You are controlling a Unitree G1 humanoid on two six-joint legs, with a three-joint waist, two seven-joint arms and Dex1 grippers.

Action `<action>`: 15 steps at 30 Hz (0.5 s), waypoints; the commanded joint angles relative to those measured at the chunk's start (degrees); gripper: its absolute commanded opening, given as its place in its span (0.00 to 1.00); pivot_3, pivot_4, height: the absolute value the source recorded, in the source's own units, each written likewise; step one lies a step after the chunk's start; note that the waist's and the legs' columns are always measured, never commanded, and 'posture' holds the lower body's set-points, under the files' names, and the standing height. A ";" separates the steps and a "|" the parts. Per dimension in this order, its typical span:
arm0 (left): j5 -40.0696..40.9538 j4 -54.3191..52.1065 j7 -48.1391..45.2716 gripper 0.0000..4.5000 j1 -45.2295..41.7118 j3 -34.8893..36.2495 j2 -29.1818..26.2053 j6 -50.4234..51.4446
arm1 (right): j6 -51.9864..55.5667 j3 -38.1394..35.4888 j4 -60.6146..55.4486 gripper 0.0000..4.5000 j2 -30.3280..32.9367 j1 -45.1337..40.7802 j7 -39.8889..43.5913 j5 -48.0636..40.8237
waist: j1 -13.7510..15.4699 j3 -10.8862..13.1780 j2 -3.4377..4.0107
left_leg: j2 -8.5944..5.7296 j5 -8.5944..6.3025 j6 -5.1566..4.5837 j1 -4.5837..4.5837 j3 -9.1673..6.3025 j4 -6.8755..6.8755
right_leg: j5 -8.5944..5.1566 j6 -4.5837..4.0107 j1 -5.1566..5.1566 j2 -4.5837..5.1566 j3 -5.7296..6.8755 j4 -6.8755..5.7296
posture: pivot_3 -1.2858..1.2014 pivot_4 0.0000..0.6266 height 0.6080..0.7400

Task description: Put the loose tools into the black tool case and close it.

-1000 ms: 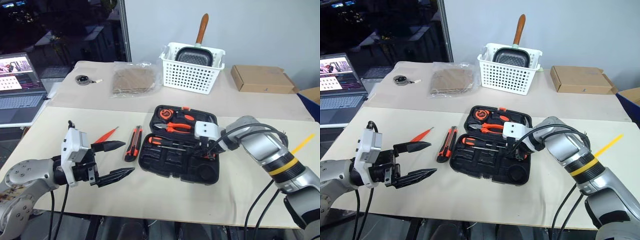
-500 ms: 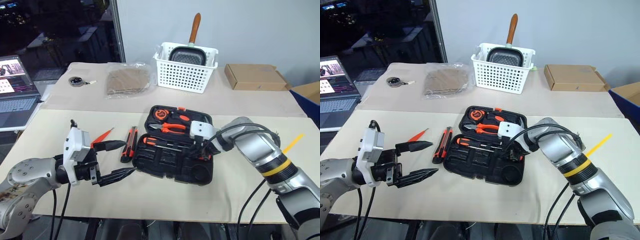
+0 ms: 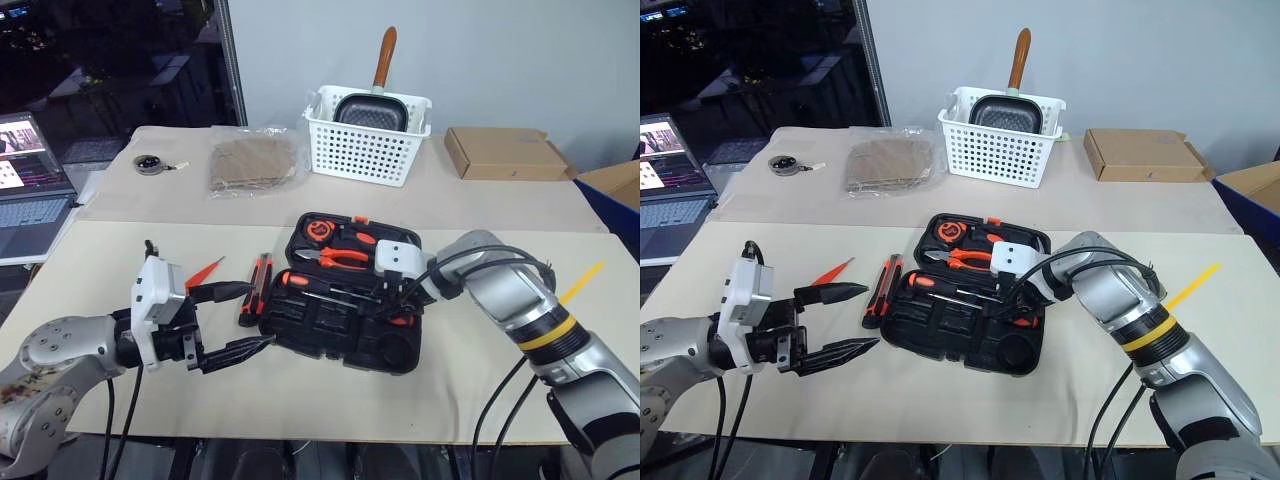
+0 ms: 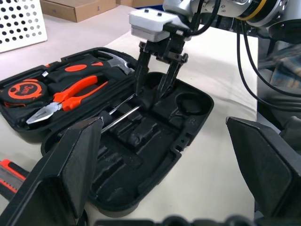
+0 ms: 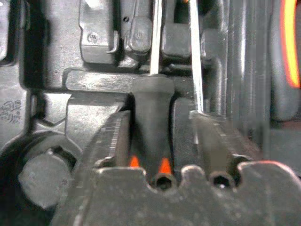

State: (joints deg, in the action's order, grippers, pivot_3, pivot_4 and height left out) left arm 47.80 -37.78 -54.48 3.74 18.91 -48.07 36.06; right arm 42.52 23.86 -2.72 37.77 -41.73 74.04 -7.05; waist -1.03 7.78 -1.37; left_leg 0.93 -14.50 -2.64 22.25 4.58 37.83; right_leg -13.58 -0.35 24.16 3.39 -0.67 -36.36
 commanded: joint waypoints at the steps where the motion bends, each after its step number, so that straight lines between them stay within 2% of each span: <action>1: -0.20 -0.14 -0.03 1.00 -0.71 0.24 0.07 -1.82 | -0.01 -7.77 -4.61 0.64 -0.01 1.65 1.10 -7.51 | 0.25 0.00 0.01 | 0.00 0.00 0.00 0.02 0.00 0.00 | 0.00 0.00 0.00 0.02 0.00 0.02 | 0.52 0.24 1.00; 2: -0.23 -0.05 -0.14 1.00 -0.69 0.27 0.12 -1.91 | -0.71 -9.81 -5.47 0.64 -0.61 3.03 0.71 -9.55 | 0.30 0.00 0.01 | -0.01 0.00 0.00 0.02 0.00 0.00 | 0.00 0.01 -0.01 0.03 0.01 0.04 | 0.52 0.24 1.00; 4: -0.18 0.16 -0.42 1.00 -0.40 0.40 0.17 -2.18 | -0.76 -13.43 -7.76 0.52 -1.21 6.48 -0.77 -12.66 | 0.65 0.00 0.00 | -0.01 -0.01 0.00 0.04 -0.04 0.00 | 0.01 0.03 -0.08 0.08 0.01 0.14 | 0.52 0.24 1.00; 5: -0.27 0.37 -0.81 1.00 0.00 0.57 0.03 -2.35 | -2.66 -15.51 -8.57 0.50 -2.15 8.77 -2.54 -13.27 | 0.71 0.00 0.00 | -0.02 -0.01 0.00 0.05 -0.06 0.00 | 0.02 0.04 -0.09 0.10 0.01 0.16 | 0.52 0.24 1.00; 11: -1.35 1.21 -2.43 1.00 1.60 1.29 -0.73 -3.25 | -10.04 -20.74 -12.74 0.03 -6.14 20.46 -15.11 -11.12 | 0.67 0.01 0.02 | -0.02 -0.01 0.01 0.07 -0.01 -0.02 | 0.03 0.07 -0.04 0.12 -0.07 0.13 | 0.52 0.24 1.00; 15: -1.95 1.82 -3.19 1.00 2.11 1.41 -0.91 -3.63 | -13.05 -20.59 -15.26 0.01 -9.10 25.68 -23.66 -8.03 | 0.31 0.01 0.01 | -0.01 0.05 0.09 0.01 0.07 -0.02 | 0.04 0.04 -0.01 0.07 -0.08 0.03 | 0.52 0.24 1.00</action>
State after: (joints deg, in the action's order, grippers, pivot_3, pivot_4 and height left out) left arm 46.18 -35.79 -57.09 5.59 19.13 -48.10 33.72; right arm 31.62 4.59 -14.94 29.74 -16.38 54.49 -15.98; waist -0.72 7.78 -1.36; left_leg 0.93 -14.45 -2.54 22.21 4.66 37.81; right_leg -13.54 -0.31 24.11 3.44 -0.75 -36.36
